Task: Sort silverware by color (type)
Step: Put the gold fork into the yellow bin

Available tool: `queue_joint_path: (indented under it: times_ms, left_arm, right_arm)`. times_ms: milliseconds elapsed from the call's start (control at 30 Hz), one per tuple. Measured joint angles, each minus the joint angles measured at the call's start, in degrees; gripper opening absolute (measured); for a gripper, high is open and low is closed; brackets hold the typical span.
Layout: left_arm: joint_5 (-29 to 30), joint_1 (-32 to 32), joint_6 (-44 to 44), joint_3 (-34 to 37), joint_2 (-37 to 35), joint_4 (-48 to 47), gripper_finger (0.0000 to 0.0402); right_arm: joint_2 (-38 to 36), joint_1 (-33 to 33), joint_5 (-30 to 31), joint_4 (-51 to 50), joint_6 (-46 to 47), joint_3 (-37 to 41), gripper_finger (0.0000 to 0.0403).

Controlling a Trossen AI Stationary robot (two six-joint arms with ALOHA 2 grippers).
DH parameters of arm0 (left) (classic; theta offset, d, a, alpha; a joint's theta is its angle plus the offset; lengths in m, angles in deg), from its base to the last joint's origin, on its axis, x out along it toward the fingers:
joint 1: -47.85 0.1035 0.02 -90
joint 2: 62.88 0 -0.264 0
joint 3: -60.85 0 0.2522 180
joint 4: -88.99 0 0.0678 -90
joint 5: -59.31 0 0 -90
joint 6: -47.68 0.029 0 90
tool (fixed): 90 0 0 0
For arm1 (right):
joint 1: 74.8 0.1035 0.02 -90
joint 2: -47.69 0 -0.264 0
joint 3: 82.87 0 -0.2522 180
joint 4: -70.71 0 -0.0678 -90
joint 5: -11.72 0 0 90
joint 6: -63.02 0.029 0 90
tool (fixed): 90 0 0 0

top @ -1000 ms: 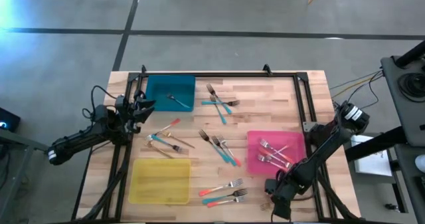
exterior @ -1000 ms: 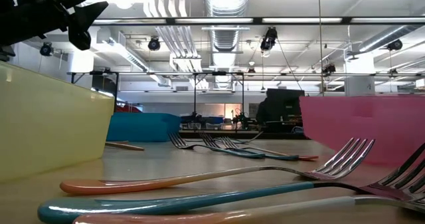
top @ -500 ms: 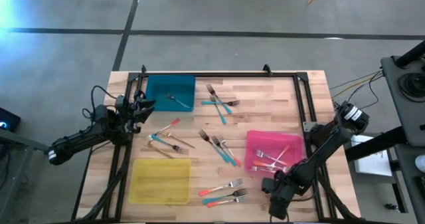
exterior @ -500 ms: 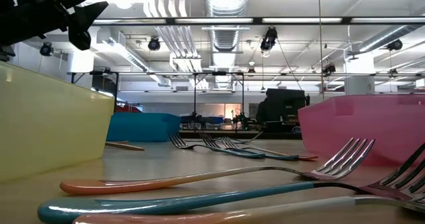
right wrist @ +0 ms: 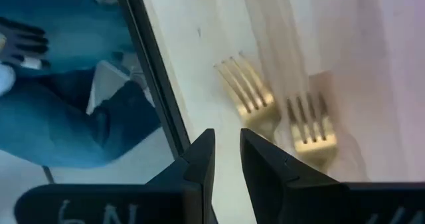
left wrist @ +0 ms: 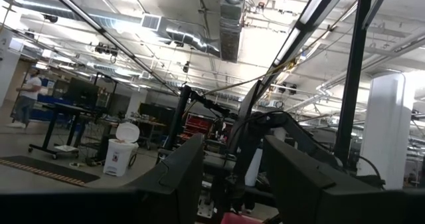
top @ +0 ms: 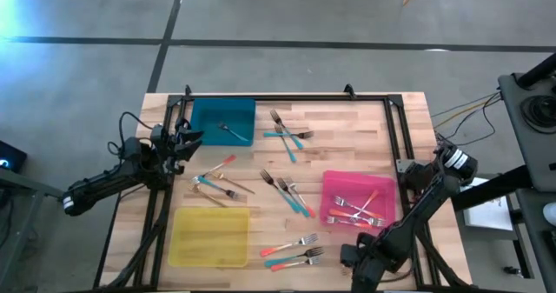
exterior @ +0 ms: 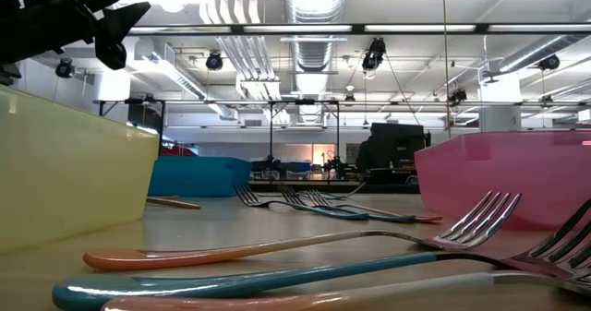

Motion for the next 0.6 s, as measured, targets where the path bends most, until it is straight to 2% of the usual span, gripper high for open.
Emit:
queue_joint_path:
  times_ms: [200,400,600]
  left_arm:
    - [0.0,0.0,0.0,0.0,0.0,0.0,0.0141]
    - [0.0,0.0,0.0,0.0,0.0,0.0,0.0141]
    - [0.0,0.0,0.0,0.0,0.0,0.0,0.0141]
  right_arm:
    - [4.9,1.6,-7.7,-1.6,-4.8,-2.6,0.0063]
    - [7.5,2.0,-6.8,-8.3,-10.3,-5.5,0.0063]
    - [7.6,2.1,-4.1,-12.4,-11.6,-6.0,0.0063]
